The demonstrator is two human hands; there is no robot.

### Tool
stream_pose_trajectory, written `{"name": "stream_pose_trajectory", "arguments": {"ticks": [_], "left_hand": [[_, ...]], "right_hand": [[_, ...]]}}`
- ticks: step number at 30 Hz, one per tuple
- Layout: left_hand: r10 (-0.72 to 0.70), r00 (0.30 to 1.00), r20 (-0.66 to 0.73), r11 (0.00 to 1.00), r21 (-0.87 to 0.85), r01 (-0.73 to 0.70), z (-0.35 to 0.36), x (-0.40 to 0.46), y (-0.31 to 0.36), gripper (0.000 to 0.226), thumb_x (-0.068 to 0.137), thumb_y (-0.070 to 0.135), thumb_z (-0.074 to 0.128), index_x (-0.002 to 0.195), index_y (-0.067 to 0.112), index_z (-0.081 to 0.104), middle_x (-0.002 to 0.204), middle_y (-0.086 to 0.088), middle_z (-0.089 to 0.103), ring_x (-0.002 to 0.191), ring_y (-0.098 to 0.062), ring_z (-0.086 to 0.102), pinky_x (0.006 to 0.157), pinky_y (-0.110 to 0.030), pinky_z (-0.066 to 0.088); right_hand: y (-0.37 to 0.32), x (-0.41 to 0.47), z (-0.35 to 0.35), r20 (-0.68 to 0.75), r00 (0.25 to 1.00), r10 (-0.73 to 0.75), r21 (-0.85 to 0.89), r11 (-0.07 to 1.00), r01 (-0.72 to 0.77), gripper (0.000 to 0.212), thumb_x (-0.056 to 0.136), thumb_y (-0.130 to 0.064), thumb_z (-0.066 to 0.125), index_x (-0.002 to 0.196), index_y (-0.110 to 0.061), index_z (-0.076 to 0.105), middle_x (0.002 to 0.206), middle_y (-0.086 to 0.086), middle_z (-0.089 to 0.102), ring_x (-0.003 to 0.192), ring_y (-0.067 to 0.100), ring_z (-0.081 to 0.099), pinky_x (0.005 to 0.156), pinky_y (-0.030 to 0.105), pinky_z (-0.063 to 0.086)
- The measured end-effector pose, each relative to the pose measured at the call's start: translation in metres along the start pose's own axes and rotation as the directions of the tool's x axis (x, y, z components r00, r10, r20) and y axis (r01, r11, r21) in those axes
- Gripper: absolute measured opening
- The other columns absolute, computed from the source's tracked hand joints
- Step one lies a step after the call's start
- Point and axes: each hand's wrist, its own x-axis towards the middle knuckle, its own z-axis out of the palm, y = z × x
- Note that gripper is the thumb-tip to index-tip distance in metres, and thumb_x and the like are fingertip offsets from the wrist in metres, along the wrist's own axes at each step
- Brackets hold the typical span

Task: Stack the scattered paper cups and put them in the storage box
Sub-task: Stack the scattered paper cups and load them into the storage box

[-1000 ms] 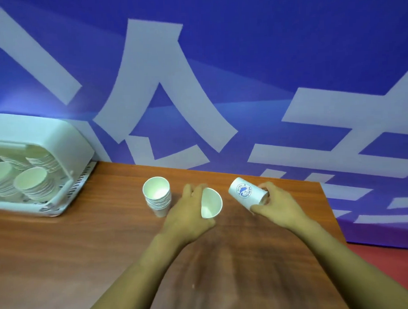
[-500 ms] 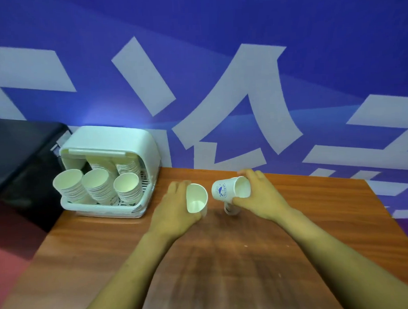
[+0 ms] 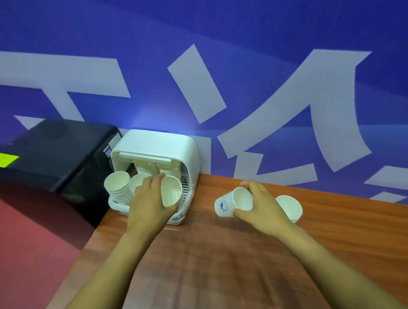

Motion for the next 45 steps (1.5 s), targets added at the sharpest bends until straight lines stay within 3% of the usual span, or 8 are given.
{"name": "stream_pose_trajectory", "arguments": {"ticks": [5,16,21,25,28,36,45], "left_hand": [[0.051,0.997,-0.050,0.999,-0.006,-0.051,-0.005,0.041,-0.028,0.070,0.073,0.046,0.074,0.131,0.017,0.048,0.124,-0.006,0.052,0.114,-0.029,0.048,0.095,-0.041,0.040],[0.142,0.950,0.279,0.988,0.013,-0.151,0.027,0.078,-0.060,0.081,0.069,0.047,0.074,0.136,0.020,0.036,0.131,0.000,0.049,0.115,-0.028,0.049,0.086,-0.041,0.044],[0.194,0.938,0.287,0.981,-0.038,-0.192,0.020,0.083,-0.076,0.092,0.067,0.047,0.077,0.143,0.023,0.032,0.141,0.004,0.043,0.126,-0.024,0.044,0.096,-0.042,0.042],[0.215,0.949,0.229,0.977,-0.064,-0.205,0.005,0.072,-0.097,0.093,0.068,0.044,0.078,0.146,0.024,0.031,0.143,0.001,0.042,0.130,-0.022,0.040,0.101,-0.040,0.040],[0.212,0.949,0.234,0.977,-0.032,-0.211,-0.007,0.063,-0.108,0.090,0.071,0.045,0.076,0.146,0.024,0.031,0.145,0.002,0.039,0.130,-0.021,0.040,0.101,-0.035,0.036],[0.219,0.949,0.227,0.976,-0.041,-0.215,-0.017,0.057,-0.115,0.086,0.073,0.045,0.075,0.144,0.024,0.032,0.145,0.002,0.039,0.129,-0.020,0.040,0.102,-0.036,0.038],[0.247,0.931,0.270,0.969,-0.062,-0.239,0.000,0.047,-0.082,0.082,0.076,0.041,0.072,0.145,0.028,0.030,0.146,0.003,0.036,0.131,-0.021,0.038,0.102,-0.038,0.039]], "right_hand": [[-0.034,0.024,0.017,-0.034,0.999,0.020,-0.019,1.000,-0.020,0.065,0.069,-0.035,0.075,0.125,-0.031,0.044,0.121,-0.007,0.049,0.111,0.016,0.050,0.090,0.034,0.047],[-0.059,0.037,0.042,-0.138,0.981,0.133,-0.038,0.990,-0.139,0.064,0.071,-0.033,0.075,0.127,-0.028,0.046,0.123,-0.006,0.047,0.113,0.015,0.049,0.093,0.029,0.044],[-0.088,0.051,0.062,-0.139,0.989,0.051,0.030,0.998,-0.047,0.064,0.073,-0.028,0.074,0.131,-0.025,0.047,0.127,-0.004,0.043,0.115,0.012,0.046,0.097,0.023,0.037],[-0.116,0.068,0.086,-0.137,0.990,-0.047,0.035,0.998,0.052,0.068,0.072,-0.029,0.074,0.134,-0.026,0.045,0.129,-0.003,0.042,0.119,0.018,0.045,0.102,0.034,0.040],[-0.125,0.075,0.102,-0.142,0.986,-0.084,-0.024,0.996,0.082,0.070,0.073,-0.033,0.074,0.135,-0.029,0.043,0.130,-0.003,0.042,0.121,0.019,0.044,0.102,0.034,0.041],[-0.120,0.076,0.115,-0.064,0.996,-0.069,-0.136,0.989,0.060,0.085,0.070,-0.048,0.075,0.142,-0.032,0.033,0.144,-0.007,0.039,0.129,0.020,0.041,0.103,0.035,0.040],[-0.063,0.039,0.068,-0.088,0.995,0.046,-0.144,0.988,-0.059,0.077,0.074,-0.048,0.073,0.140,-0.032,0.037,0.141,-0.007,0.040,0.132,0.016,0.038,0.106,0.036,0.040]]}}
